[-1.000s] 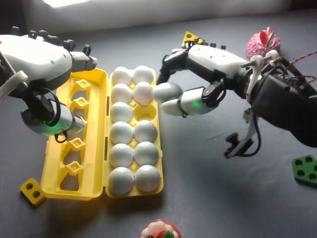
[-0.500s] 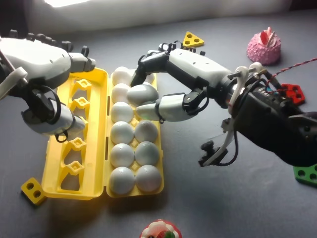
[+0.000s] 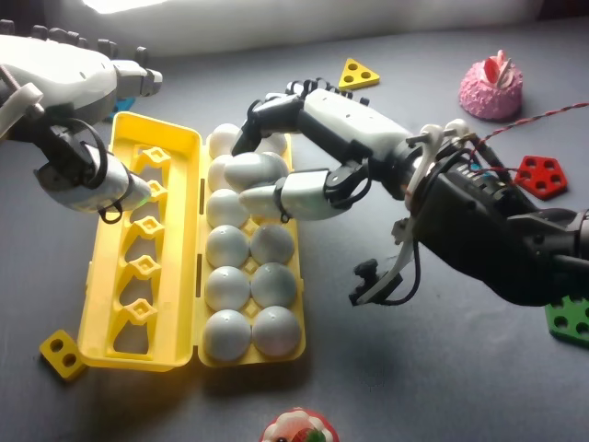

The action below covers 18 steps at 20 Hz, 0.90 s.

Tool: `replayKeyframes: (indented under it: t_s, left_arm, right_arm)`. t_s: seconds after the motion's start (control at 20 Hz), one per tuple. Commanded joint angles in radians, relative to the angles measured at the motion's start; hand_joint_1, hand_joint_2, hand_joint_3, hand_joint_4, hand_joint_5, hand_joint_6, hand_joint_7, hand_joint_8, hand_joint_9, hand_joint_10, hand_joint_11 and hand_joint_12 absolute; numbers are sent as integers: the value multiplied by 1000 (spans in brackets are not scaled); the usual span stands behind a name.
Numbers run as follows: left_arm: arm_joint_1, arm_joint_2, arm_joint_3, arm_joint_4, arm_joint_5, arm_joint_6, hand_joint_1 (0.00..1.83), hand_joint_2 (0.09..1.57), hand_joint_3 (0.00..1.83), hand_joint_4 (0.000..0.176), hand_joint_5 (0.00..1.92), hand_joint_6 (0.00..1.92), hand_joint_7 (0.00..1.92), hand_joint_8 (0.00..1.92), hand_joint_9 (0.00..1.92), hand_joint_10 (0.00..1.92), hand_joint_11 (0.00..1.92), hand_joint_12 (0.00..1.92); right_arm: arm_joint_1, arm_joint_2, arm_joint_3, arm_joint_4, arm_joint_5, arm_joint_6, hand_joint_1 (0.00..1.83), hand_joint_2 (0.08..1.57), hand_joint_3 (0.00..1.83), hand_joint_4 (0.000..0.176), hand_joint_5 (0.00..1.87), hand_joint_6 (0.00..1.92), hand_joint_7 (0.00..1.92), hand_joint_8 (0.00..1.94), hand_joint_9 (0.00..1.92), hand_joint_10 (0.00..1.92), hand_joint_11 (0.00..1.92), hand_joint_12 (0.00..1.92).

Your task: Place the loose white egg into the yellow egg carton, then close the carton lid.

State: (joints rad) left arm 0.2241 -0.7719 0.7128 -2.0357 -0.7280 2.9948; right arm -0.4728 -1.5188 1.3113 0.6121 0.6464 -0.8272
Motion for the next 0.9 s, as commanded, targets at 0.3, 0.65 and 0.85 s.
replayKeyframes:
  t_s: [0.3,0.65,0.85]
  left_arm:
    - [-21,-7,16,30,-16,3,751,1158,1,52,106,0,144,0,169,1,0,568]
    - [-16,-4,27,12,11,3,753,1161,1,45,136,4,163,0,173,0,0,572]
    - [-16,-3,26,14,0,3,762,1153,1,50,130,0,162,0,178,0,0,591]
  right_arm:
    - [-12,-30,44,-34,104,7,1157,1109,0,0,989,988,561,5,196,13,0,0]
    - [-25,-49,63,-63,124,7,1078,1162,9,0,864,1165,420,6,170,3,0,0]
    - [-24,-55,65,-65,128,7,768,1019,0,0,308,171,265,0,119,0,0,0]
